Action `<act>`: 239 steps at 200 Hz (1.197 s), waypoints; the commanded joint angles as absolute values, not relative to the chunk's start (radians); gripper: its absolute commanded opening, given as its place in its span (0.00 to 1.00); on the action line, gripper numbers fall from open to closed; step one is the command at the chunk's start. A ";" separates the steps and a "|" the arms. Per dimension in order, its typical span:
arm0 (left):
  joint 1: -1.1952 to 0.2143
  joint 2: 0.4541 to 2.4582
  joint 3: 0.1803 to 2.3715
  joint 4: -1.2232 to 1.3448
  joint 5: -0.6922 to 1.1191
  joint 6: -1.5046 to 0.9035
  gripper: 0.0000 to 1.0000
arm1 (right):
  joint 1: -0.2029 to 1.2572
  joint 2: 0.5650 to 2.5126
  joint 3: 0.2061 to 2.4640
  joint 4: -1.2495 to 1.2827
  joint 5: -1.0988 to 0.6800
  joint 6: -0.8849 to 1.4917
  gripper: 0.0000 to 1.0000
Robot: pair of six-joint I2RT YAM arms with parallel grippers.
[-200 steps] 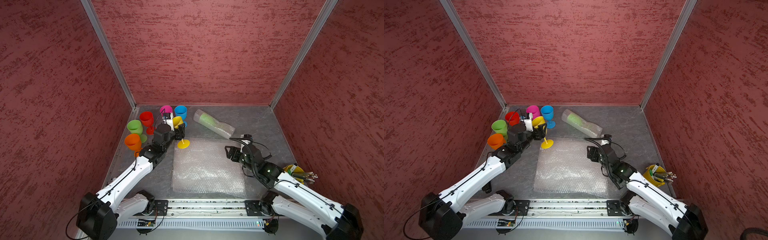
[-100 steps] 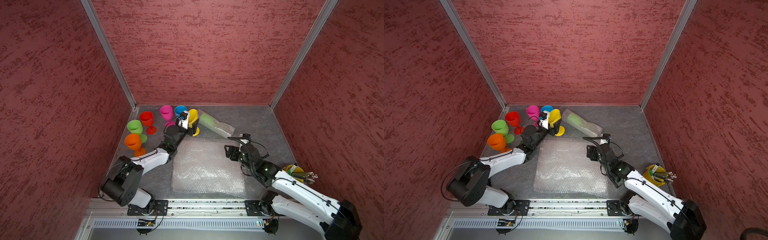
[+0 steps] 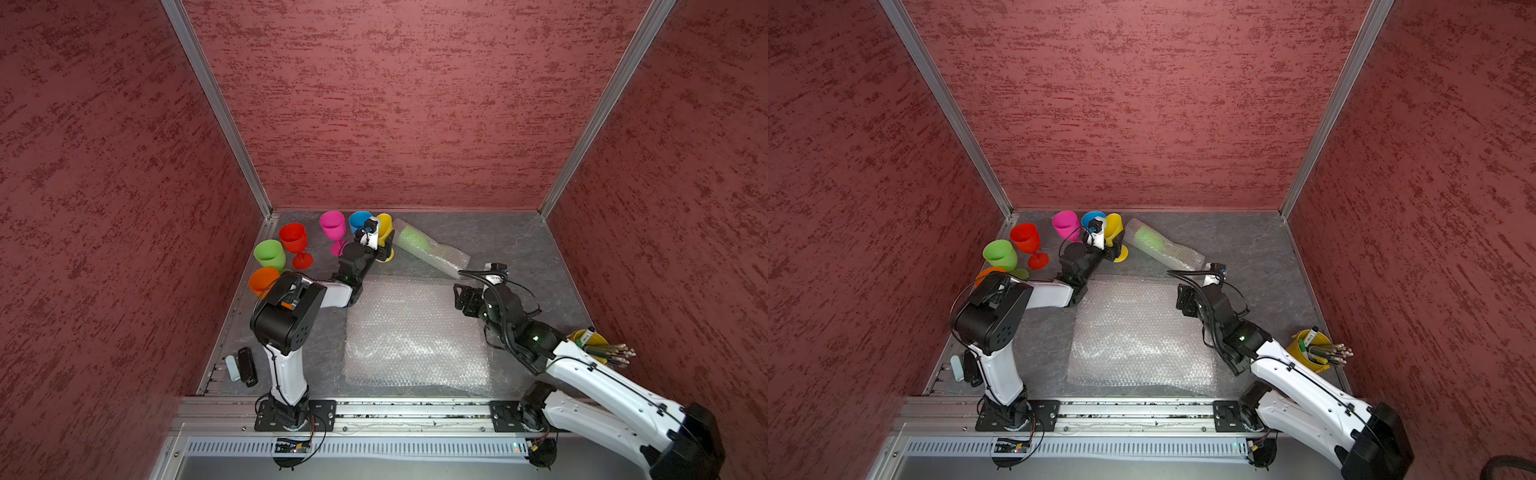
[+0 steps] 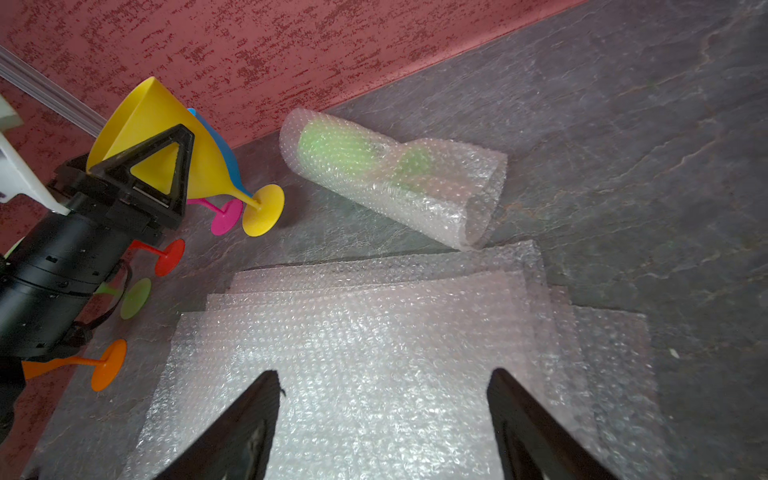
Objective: Unpack wine glasses from bubble wrap
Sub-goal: Place the wine glass at the center of the board.
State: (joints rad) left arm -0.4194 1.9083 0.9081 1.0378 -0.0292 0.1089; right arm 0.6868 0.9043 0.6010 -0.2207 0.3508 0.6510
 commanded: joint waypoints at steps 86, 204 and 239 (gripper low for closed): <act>-0.393 2.065 1.002 1.072 -0.063 0.077 0.84 | 0.660 0.946 0.634 -0.189 0.383 0.625 0.82; -0.399 1.876 0.958 1.024 -0.096 0.051 1.00 | 0.657 0.894 0.669 -0.265 0.383 0.643 0.83; -0.417 1.721 0.948 0.936 -0.125 0.064 1.00 | 0.657 0.874 0.695 -0.304 0.370 0.648 0.84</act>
